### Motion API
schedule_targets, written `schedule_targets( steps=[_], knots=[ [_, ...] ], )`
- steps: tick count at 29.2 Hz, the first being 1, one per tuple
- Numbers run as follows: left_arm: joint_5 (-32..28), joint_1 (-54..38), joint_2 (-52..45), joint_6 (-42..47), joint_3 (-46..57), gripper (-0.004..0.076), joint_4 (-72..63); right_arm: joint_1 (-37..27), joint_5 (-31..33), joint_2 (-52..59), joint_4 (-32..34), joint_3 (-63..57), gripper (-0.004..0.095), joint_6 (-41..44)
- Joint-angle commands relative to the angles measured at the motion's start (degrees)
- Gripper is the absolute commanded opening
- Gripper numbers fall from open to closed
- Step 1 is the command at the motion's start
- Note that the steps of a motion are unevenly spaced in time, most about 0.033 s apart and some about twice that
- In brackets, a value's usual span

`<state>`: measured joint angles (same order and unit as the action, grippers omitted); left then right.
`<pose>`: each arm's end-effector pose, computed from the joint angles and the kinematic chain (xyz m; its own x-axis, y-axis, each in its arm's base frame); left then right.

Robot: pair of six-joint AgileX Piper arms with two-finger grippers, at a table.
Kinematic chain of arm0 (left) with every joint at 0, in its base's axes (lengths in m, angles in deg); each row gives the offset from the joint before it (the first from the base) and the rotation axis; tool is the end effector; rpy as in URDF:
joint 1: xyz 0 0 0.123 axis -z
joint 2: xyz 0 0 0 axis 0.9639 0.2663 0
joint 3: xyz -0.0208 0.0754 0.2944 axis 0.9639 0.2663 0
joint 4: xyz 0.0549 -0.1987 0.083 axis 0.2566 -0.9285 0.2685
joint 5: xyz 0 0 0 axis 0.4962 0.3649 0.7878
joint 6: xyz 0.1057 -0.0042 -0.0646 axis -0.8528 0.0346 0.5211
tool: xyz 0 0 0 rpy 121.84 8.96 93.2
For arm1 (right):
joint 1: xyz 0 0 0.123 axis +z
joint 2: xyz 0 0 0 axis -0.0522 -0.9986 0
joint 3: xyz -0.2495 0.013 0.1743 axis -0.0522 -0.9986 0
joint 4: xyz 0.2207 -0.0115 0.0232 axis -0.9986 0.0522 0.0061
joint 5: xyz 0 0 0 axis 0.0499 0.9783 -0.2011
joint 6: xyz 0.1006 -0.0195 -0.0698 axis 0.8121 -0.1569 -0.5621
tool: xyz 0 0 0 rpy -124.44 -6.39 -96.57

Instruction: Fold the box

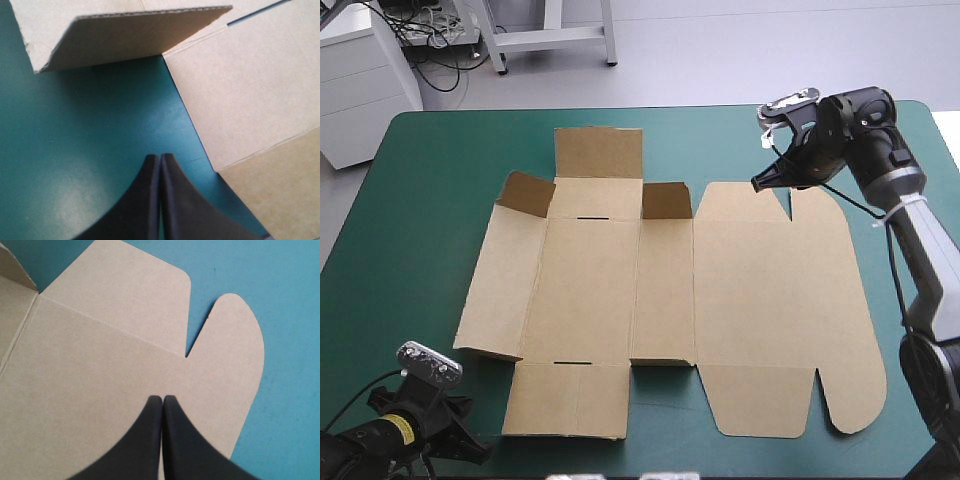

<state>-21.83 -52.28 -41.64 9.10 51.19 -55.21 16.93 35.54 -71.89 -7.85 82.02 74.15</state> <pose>0.0300 -0.0129 0.2362 -0.7452 0.3590 -0.5620 0.4193 0.9075 0.0236 0.3537 0.0799 0.3687 -0.7893 -0.3884 -0.4755 -0.3651 0.9196 -0.1451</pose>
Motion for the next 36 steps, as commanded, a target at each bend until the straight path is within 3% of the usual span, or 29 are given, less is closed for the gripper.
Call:
schedule_targets(
  steps=[1, 6, 11, 14, 20, 27, 36],
  knots=[
    [-2.4, 0.2, 0.4, 0.2, -1.4, -0.0032, -0.3, -0.8, -2.6, 7.4, 0.7, -2.5, -0.0018, 0.2],
    [-1.3, 0.2, 0.4, 0.2, -2.0, -0.0032, -0.6, -0.8, -7.1, 15.7, 0.5, -13.7, -0.0018, 1.5],
    [7.2, 0.2, 0.4, 0.2, -9.0, -0.0032, -0.8, -0.8, -10.6, 23.8, 0.5, -26.0, -0.0018, 1.8],
    [8.9, 0.2, 0.4, 0.2, -15.4, -0.0032, -0.8, -0.8, -13.1, 28.8, 0.5, -32.2, -0.0018, 2.8],
    [8.1, 0.2, 4.4, -1.1, -29.0, -0.0032, 0.8, -0.8, -13.6, 36.5, 0.5, -41.2, -0.0018, 2.8],
    [5.8, 0.2, 16.2, -4.9, -40.3, -0.0028, 0.8, -0.8, -13.4, 44.8, 0.5, -47.3, -0.0018, 4.1],
    [1.5, 0.2, 32.8, -9.6, -47.1, -0.0028, -3.1, -0.8, -12.1, 53.8, 0.5, -52.7, -0.0018, 5.1]
  ],
)
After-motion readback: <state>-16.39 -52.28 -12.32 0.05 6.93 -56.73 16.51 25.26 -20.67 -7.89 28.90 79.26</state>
